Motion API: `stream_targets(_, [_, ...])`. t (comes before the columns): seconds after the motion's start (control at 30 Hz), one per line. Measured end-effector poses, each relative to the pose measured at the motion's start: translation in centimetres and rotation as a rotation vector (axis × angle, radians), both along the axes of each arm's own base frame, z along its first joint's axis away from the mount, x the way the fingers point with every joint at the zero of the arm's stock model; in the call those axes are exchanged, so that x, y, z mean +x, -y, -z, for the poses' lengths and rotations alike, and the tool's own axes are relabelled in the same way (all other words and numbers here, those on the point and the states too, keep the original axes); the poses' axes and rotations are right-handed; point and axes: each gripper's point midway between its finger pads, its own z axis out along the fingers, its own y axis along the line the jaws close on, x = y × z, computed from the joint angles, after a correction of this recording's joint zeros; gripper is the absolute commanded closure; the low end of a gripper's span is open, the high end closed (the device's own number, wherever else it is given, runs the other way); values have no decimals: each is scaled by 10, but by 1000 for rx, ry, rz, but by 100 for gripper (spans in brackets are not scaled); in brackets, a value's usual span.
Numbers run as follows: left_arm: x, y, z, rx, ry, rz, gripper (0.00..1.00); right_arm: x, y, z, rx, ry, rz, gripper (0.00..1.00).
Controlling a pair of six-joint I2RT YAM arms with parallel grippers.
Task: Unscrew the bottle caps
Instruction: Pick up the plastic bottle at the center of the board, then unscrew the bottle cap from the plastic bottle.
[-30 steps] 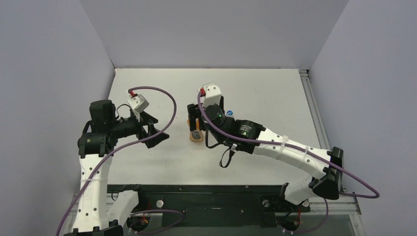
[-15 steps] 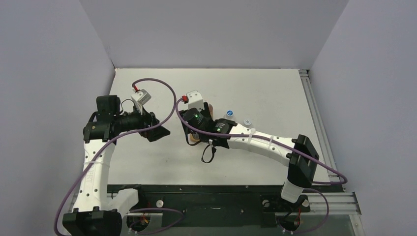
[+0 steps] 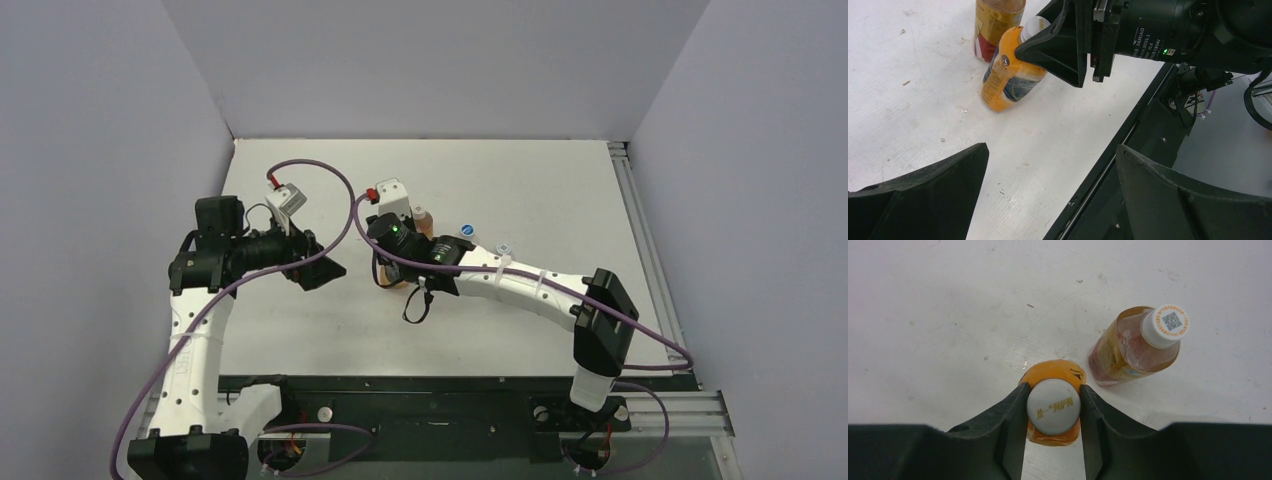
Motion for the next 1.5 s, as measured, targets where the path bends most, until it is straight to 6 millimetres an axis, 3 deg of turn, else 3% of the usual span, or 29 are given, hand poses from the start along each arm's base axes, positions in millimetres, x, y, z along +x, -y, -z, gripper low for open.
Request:
stream_targets(0.27, [-5,2,4,0,6,35,3,0,-1,-1,-1,-3,-31,84])
stream_targets(0.37, [-15,6,6,-3,7,100,4,-12,-1,-9,12,-24,-120,84])
stream_targets(0.47, [-24,12,3,-13,14,163,4,-38,0,-41,86,-27,-259,83])
stream_targets(0.67, [-38,23,-7,-32,79,249,3,-100,8,-134,323,39,-533,83])
stream_targets(0.8, [-56,34,-25,-77,158,294,3,-131,12,-172,429,80,-664,83])
stream_targets(0.9, [-68,41,-43,-144,204,313,3,-148,6,-178,454,75,-735,84])
stream_targets(1.03, [-80,50,-64,-245,216,350,3,-157,-2,-172,449,51,-777,85])
stream_targets(1.17, [-91,55,-69,-308,188,391,0,-159,-9,-166,447,35,-792,86])
stream_targets(1.5, [-102,56,-70,-328,203,406,23,-162,-14,-179,502,52,-801,90])
